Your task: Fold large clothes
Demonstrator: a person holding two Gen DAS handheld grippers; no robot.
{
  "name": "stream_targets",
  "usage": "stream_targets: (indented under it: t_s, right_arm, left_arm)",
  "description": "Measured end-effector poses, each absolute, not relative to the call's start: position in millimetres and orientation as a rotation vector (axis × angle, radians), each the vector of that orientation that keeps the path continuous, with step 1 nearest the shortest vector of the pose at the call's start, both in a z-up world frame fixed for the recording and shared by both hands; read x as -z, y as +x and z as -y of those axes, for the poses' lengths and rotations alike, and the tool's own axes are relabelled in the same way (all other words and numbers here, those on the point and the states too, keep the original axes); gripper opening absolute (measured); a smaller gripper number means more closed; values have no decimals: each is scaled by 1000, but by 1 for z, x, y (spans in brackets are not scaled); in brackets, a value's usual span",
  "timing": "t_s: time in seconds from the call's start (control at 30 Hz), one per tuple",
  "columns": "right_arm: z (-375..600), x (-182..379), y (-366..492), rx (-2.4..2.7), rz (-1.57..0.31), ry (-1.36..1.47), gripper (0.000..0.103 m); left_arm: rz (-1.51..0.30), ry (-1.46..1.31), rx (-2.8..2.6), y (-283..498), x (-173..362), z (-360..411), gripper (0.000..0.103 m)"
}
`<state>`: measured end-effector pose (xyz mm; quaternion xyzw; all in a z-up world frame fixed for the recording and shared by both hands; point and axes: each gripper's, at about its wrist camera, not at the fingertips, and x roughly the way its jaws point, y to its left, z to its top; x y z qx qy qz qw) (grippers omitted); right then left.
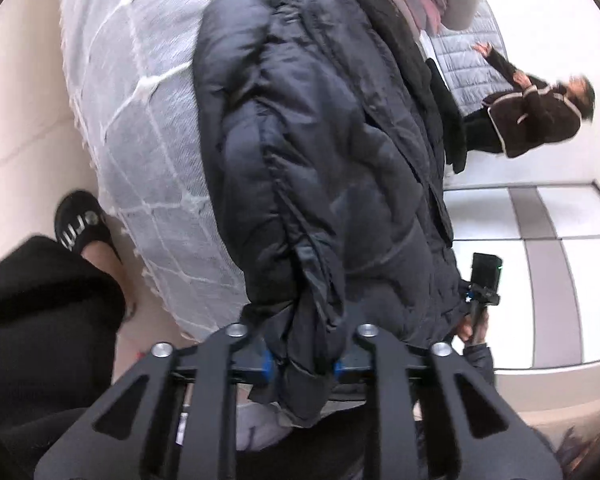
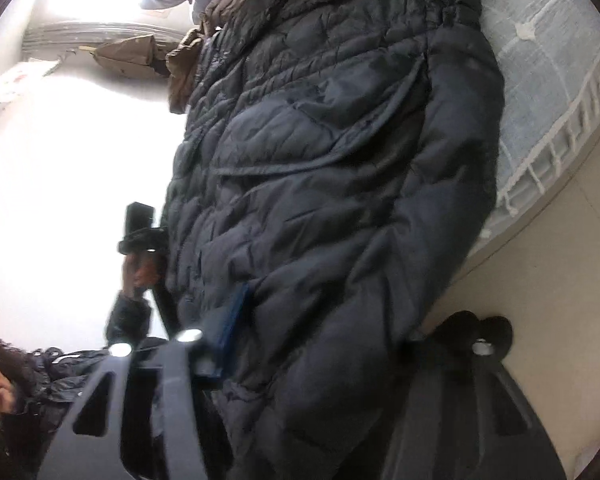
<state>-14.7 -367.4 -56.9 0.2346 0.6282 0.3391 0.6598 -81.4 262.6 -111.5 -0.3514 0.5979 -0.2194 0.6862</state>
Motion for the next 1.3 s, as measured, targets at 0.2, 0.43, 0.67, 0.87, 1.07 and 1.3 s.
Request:
stream_targets:
  t_s: [0.2,0.43,0.67,0.87,1.07,1.3]
  right_arm:
    - [368,33,-27,-723,-1300,592,27]
    - [381,10,-35,-746,-1140,740,25]
    - [390,-3,-55,-800,-1062,816,24]
    - [389,9,-56,-786,-1123,795,24]
    - [386,40,-50,-792,-1245,815,58]
    - [377,38,-53,-756,-1254,758,83]
  left_arm:
    - [-1291,-681,468,-82,85,-259,12]
    - [-1144,-709,500,-92,36,-268,10]
    - [-1098,-720,531,-107,13,-269,9]
    - [-1135,-724,503,-119,21,-275,9]
    - [-1205,-740,483,-118,51,-277,9]
    - [-1257,-726,471,-113,63,-274,13]
